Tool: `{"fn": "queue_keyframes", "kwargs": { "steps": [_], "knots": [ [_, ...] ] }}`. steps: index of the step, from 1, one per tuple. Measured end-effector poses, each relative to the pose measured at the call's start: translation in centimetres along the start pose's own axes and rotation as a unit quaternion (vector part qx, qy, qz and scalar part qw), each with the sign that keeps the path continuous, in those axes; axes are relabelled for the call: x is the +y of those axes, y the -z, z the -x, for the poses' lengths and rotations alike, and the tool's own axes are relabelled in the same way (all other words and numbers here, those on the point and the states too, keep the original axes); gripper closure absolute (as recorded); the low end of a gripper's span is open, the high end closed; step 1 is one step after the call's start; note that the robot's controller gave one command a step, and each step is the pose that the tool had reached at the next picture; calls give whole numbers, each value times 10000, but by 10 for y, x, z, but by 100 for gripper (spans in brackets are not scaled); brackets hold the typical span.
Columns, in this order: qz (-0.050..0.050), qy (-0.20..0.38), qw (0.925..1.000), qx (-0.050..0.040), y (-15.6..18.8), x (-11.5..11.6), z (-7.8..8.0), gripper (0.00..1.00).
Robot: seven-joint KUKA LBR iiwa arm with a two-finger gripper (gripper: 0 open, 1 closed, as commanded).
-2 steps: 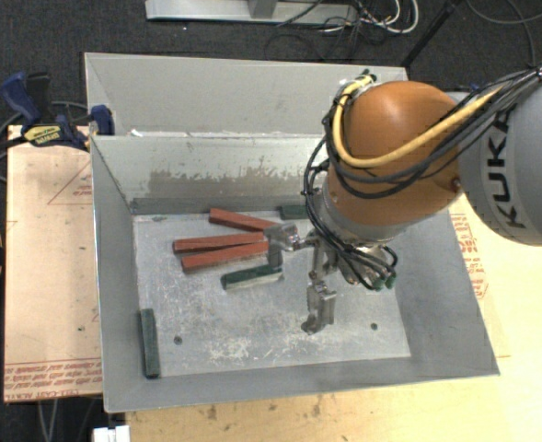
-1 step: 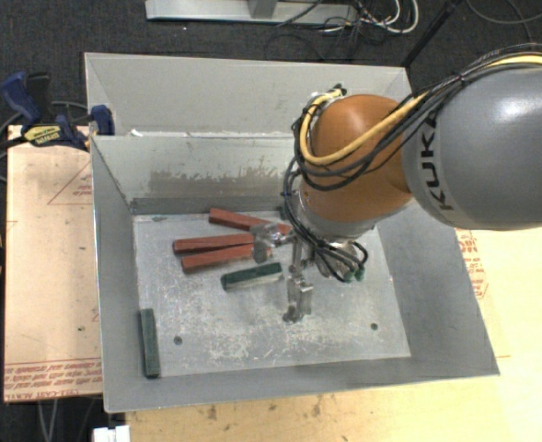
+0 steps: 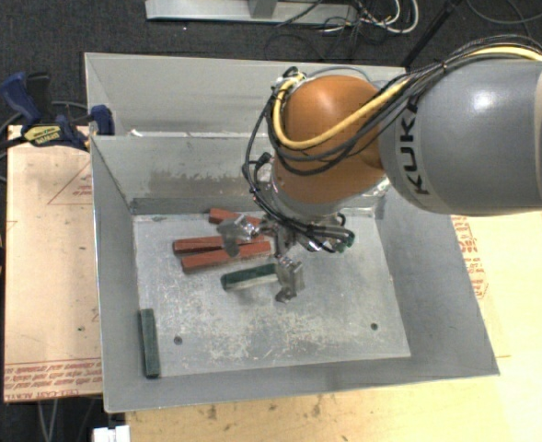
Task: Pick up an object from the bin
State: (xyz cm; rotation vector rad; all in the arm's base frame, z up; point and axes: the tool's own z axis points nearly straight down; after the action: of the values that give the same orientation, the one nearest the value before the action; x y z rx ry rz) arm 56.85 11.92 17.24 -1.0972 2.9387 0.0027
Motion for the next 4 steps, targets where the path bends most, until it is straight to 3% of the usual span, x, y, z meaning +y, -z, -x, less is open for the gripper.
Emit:
{"fn": "queue_keyframes", "kwargs": {
  "steps": [1,2,3,4],
  "knots": [
    [12,215,9998,9,-83,-12,74,0],
    [12,-207,9998,23,-100,-38,80,0],
    [6,-224,9997,21,-96,-39,81,100],
    [-23,-141,9999,-42,24,-18,91,100]
  ]
}}
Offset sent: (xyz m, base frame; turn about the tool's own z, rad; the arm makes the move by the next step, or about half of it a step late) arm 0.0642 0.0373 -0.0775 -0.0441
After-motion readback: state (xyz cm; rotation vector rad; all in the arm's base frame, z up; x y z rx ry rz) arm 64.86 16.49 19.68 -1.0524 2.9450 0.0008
